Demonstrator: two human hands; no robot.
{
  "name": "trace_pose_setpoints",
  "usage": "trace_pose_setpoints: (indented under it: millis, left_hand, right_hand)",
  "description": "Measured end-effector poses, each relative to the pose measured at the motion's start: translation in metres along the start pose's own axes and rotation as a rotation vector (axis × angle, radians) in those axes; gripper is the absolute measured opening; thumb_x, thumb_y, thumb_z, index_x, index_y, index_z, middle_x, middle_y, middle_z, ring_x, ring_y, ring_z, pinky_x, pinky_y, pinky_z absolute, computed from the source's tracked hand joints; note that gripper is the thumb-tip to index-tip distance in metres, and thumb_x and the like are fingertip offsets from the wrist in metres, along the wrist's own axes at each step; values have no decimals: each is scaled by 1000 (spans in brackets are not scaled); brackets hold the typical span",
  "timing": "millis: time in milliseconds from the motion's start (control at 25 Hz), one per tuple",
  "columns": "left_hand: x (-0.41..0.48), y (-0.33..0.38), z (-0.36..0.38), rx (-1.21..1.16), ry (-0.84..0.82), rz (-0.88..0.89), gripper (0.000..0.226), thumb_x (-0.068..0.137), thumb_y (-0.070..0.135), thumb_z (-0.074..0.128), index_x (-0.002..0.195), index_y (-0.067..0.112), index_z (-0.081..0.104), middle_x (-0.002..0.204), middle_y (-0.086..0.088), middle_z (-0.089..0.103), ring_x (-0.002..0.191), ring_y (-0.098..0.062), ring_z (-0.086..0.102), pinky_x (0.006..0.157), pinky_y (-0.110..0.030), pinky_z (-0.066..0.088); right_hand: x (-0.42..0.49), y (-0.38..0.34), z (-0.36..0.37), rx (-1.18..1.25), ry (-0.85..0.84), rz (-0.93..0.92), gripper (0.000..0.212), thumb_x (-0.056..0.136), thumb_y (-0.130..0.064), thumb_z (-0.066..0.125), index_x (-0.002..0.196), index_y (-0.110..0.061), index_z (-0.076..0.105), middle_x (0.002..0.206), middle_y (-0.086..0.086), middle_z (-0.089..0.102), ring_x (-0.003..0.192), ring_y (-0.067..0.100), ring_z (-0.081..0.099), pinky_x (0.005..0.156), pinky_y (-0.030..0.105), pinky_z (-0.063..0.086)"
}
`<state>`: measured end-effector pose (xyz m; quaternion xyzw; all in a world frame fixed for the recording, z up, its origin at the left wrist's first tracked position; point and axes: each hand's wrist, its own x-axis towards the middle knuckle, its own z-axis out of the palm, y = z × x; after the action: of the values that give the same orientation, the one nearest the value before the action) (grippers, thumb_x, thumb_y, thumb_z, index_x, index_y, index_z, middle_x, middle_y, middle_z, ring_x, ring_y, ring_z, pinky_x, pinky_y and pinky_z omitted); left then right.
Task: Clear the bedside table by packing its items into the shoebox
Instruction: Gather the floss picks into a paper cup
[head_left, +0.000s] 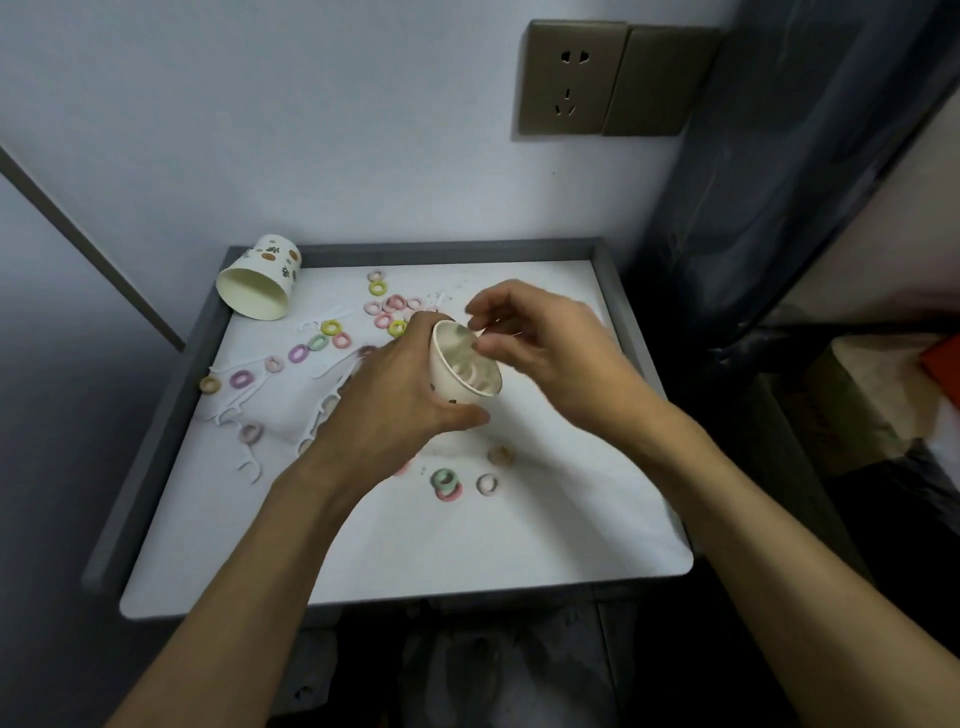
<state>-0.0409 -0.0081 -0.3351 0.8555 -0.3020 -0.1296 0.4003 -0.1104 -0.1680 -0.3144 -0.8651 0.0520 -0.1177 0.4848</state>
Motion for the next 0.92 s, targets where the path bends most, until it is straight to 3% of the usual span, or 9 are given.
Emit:
trace_pose_setpoints:
  millis: [120,240,280,360,440,640,920]
  left_hand:
    - [3,-2,0,19,9,7,70,62,39,89,117,35,47,101,16,61,92,-5,58,64,-19,45]
    - [6,-4,0,-52,50,0,75,60,36,91,121,33,47,108,15,61,96,-7,58,67,-11,43]
    - [7,-4,0,-67,71,-4,77,60,35,92,123,33,47,110,15,61,98,-9,57,70,-13,44]
    - [9,-5,0,-71,99,-12,78,59,34,92,122,32,48,109,16,61,100,-10,56,72,-17,46]
    - [10,-6,1,-68,102,-14,77,59,34,93,121,33,47,106,17,60,99,-10,57,73,-21,47]
    - [11,-6,4,-48,82,-7,75,60,36,92,117,36,43,108,14,60,98,-10,56,68,-14,42]
    - [11,-5,3,-34,62,-17,75,62,38,91,117,37,41,110,15,57,98,-10,54,65,-12,39]
  right_hand:
    - [1,15,-14,45,84,67,21,89,-2,62,102,-18,62,101,-3,70,88,11,68,75,29,55]
    - [-2,44,-32,-257,220,171,16,89,-7,64,102,-15,67,102,2,69,90,14,65,81,30,54]
    - [-5,54,-38,-412,204,250,21,86,-14,69,107,-14,67,108,4,66,94,17,62,84,31,52]
    - [-10,70,-43,-656,70,402,50,77,-27,78,122,-14,61,121,9,57,106,26,55,88,32,46]
    - [-12,79,-37,-701,4,424,66,73,-29,81,132,-15,54,125,10,50,108,29,54,91,30,44]
    - [-16,83,-23,-633,64,281,32,73,-11,78,104,-10,67,98,5,55,84,19,53,73,20,38]
    - [-19,85,-24,-417,175,371,6,81,-12,72,82,-16,68,77,0,64,68,12,58,57,19,45]
